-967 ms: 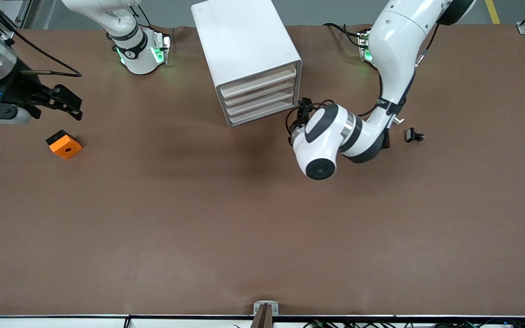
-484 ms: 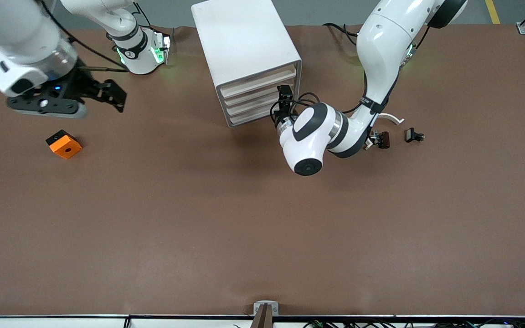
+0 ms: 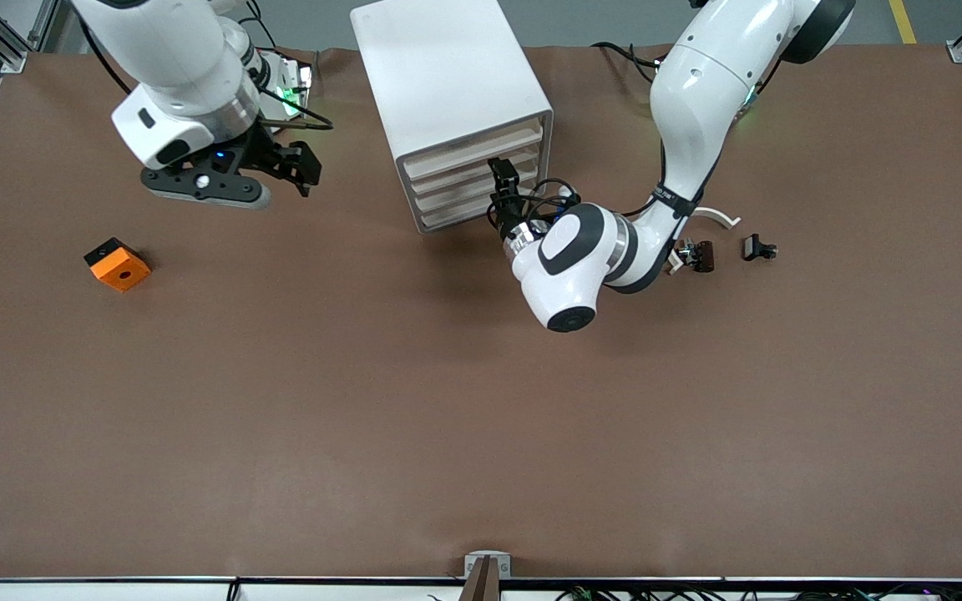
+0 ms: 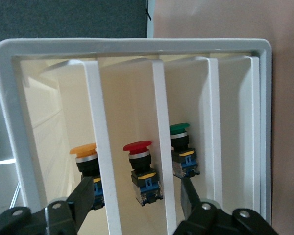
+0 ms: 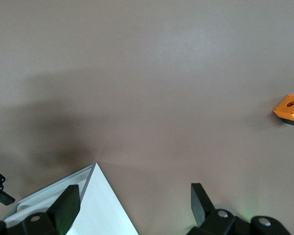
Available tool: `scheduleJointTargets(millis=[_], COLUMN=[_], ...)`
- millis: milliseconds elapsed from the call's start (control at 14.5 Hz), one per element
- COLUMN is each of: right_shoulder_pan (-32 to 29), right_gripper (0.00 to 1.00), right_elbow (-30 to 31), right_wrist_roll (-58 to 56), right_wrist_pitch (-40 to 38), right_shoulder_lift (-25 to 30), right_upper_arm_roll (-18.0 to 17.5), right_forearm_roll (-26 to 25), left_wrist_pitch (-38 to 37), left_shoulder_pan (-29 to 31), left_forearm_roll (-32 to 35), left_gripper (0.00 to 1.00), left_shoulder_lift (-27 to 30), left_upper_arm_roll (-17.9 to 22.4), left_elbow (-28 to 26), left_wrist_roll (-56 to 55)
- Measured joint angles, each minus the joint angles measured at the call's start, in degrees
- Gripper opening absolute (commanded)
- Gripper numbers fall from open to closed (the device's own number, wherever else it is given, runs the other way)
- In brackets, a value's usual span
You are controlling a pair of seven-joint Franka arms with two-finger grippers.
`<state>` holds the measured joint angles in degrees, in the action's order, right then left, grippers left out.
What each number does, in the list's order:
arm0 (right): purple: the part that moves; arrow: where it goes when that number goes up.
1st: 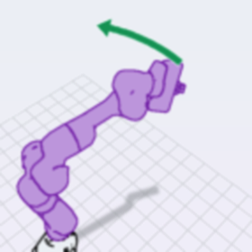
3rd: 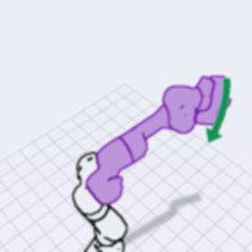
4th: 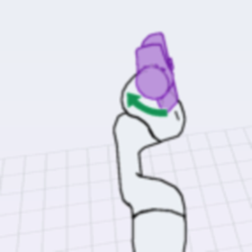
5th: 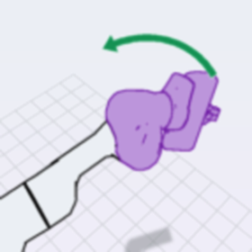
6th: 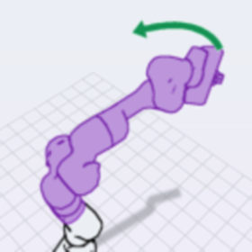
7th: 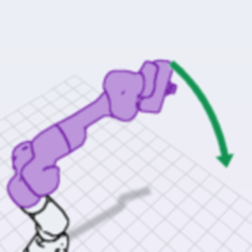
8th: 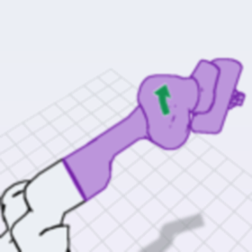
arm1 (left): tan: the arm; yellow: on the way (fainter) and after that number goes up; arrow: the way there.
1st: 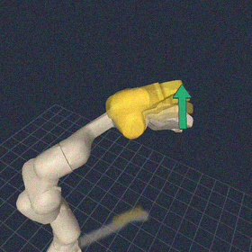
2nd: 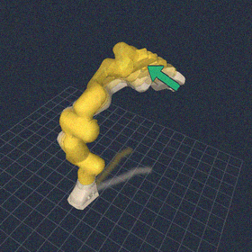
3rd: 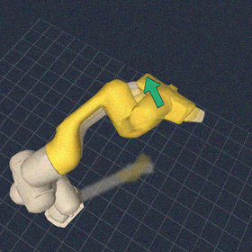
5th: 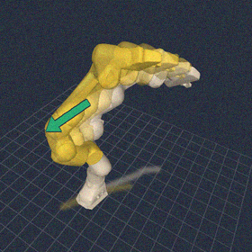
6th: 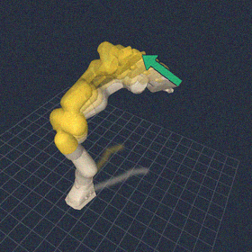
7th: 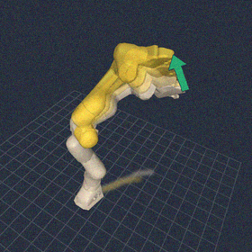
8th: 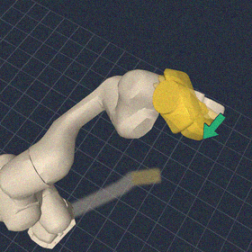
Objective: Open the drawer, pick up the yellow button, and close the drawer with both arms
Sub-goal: 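Grasp the drawer handle with the left gripper and pull it open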
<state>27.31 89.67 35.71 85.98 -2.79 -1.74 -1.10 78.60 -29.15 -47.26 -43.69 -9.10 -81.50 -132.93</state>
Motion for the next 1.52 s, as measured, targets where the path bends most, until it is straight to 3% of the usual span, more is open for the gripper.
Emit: scheduleJointTargets(millis=[553,898,967,1520], right_shoulder_pan=[0.1,0.1,0.1,1.0], right_gripper=[1.0,1.0,1.0,1.0], right_elbow=[0.0,0.0,0.0,0.0], right_wrist_roll=[0.0,0.0,0.0,2.7], right_wrist_pitch=[0.5,0.5,0.5,2.4], right_shoulder_lift=[-1.1,-1.4,-1.5,-2.8], right_upper_arm_roll=[0.2,0.2,0.2,0.1], right_forearm_roll=[0.0,0.0,0.0,3.4], left_wrist_pitch=[-3.0,-3.3,-3.5,-4.1], left_shoulder_pan=[-2.7,-3.9,-4.0,-1.9], left_forearm_roll=[-0.4,-0.4,-0.5,-0.7], left_gripper=[0.56,0.04,0.0,0.0], left_shoulder_lift=[-0.1,-0.3,-0.4,-0.4], left_upper_arm_roll=[-0.2,-0.3,-0.3,0.7], left_elbow=[0.0,-0.2,-0.2,0.2], left_wrist_roll=[-2.7,-2.8,-2.8,-3.6])
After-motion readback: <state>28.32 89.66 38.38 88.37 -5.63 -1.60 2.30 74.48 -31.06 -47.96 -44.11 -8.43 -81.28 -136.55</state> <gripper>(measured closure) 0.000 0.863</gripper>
